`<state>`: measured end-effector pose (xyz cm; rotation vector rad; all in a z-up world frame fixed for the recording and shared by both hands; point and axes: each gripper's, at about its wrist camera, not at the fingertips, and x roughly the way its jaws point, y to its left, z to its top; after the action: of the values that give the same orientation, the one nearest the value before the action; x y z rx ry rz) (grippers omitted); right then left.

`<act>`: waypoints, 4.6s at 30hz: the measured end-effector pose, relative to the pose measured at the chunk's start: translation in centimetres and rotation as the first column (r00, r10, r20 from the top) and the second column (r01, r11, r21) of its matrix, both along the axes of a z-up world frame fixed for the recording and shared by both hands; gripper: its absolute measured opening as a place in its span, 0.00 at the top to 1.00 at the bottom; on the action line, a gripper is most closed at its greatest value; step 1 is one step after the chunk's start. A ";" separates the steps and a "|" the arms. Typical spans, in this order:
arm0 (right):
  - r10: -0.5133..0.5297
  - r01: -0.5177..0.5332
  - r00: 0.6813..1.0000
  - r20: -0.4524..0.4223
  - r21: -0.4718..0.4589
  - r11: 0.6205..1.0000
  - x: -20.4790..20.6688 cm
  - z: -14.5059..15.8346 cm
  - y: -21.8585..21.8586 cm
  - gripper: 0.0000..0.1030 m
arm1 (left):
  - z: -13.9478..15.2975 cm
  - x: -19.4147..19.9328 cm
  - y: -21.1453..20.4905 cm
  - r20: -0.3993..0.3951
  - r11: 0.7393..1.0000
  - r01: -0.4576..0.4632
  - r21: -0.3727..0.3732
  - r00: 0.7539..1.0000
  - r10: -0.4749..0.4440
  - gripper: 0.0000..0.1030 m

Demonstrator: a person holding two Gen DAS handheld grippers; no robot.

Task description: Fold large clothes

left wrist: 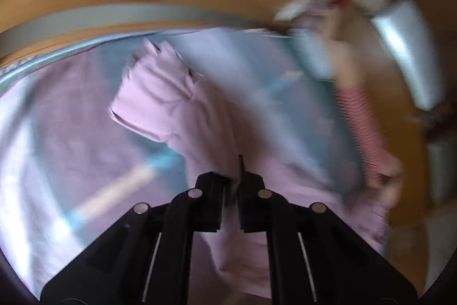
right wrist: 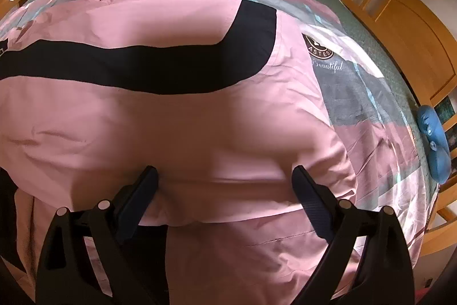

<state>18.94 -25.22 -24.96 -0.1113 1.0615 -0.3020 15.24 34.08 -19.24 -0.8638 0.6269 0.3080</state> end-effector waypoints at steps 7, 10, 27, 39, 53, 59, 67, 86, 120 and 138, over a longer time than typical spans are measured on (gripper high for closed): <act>-0.006 0.006 1.000 0.000 0.005 1.000 0.0 0.0 0.1 0.08 | 4.1 2.1 -16.7 0.140 0.844 0.516 0.146 0.834 -0.534 0.90; -0.016 0.016 1.000 0.001 0.034 0.999 0.0 0.2 -0.2 0.08 | 3.9 1.7 -25.9 0.099 0.662 0.714 0.227 0.659 -0.746 0.90; -0.154 0.032 0.987 0.052 0.867 0.498 -3.0 2.5 -8.1 0.08 | 4.0 0.9 -31.4 -0.069 0.527 0.765 0.371 0.588 -0.806 0.02; 0.053 -0.169 0.984 0.172 0.780 0.602 -1.9 3.8 -0.9 0.86 | -1.2 3.2 -27.1 -0.215 0.694 0.710 0.118 0.701 -0.680 0.02; -0.097 -0.066 0.948 0.302 0.485 0.872 -1.9 5.7 -4.2 0.87 | -4.0 3.6 -30.3 -0.124 0.582 0.797 -0.161 0.568 -0.813 0.02; -0.123 -0.062 0.942 0.314 0.521 0.851 -3.4 5.9 -5.8 0.87 | -5.4 5.0 -28.7 -0.198 0.724 0.685 -0.076 0.702 -0.684 0.02; -0.221 0.056 0.928 0.300 0.474 0.879 -3.8 6.1 -7.3 0.12 | -2.8 4.5 -32.2 -0.418 0.634 0.602 0.486 0.797 -0.436 0.02; -0.089 -0.046 0.946 0.312 0.401 0.915 -3.0 5.1 -4.1 0.77 | -3.3 4.5 -32.6 -0.397 0.641 0.723 0.257 0.684 -0.613 0.02; 0.080 -0.154 0.954 0.290 0.241 0.958 -3.0 3.6 0.0 0.62 | -6.4 5.4 -32.3 -0.613 0.582 0.732 0.354 0.652 -0.446 0.02; 0.013 -0.069 0.979 0.206 0.270 0.960 -1.9 1.9 -0.7 0.23 | -3.5 4.2 -33.7 -0.528 0.514 0.741 0.432 0.670 -0.522 0.02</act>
<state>17.00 -25.94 -23.03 0.1461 0.8882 -0.1215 19.45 0.43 -22.77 0.1289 1.0504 -0.0492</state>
